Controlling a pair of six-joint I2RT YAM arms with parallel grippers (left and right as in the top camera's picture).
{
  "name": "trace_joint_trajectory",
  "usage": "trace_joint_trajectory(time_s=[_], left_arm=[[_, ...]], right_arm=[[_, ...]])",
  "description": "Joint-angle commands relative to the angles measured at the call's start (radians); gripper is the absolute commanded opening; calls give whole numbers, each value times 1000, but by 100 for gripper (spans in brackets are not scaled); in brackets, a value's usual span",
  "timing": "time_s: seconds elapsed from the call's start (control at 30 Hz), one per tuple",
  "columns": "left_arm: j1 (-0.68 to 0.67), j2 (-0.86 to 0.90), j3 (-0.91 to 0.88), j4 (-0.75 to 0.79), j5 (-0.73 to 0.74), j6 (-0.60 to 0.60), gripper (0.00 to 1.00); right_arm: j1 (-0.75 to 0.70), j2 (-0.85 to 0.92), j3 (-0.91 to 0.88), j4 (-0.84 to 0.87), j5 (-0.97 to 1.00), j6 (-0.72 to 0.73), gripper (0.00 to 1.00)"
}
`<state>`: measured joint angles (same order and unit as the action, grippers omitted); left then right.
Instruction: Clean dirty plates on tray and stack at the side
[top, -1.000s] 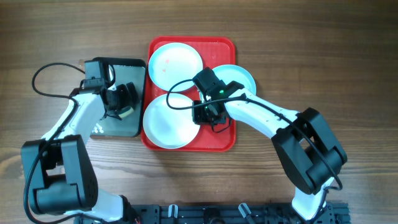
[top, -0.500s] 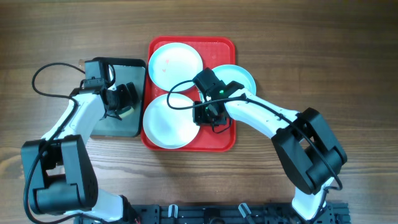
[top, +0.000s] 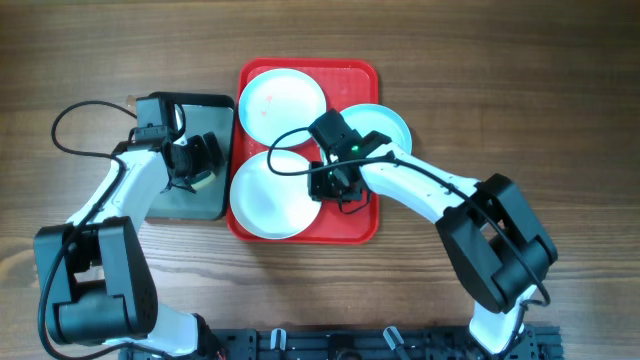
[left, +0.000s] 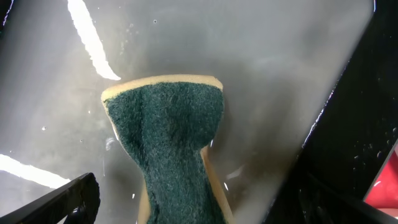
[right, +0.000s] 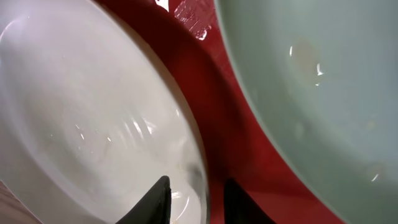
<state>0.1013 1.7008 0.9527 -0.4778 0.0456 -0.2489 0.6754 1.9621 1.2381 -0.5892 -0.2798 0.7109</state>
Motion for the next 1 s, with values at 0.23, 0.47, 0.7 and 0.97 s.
trace_joint_trajectory(time_s=[0.23, 0.47, 0.7, 0.97], left_arm=[[4, 6, -7, -1, -14, 2, 100], [4, 6, -7, -1, -14, 2, 100], [4, 6, -7, -1, -14, 2, 100], [4, 6, -7, -1, -14, 2, 100]], right_arm=[[11, 33, 10, 11, 13, 24, 4], [10, -14, 16, -15, 23, -4, 4], [11, -120, 38, -112, 132, -37, 4], [11, -280, 39, -119, 220, -57, 4]])
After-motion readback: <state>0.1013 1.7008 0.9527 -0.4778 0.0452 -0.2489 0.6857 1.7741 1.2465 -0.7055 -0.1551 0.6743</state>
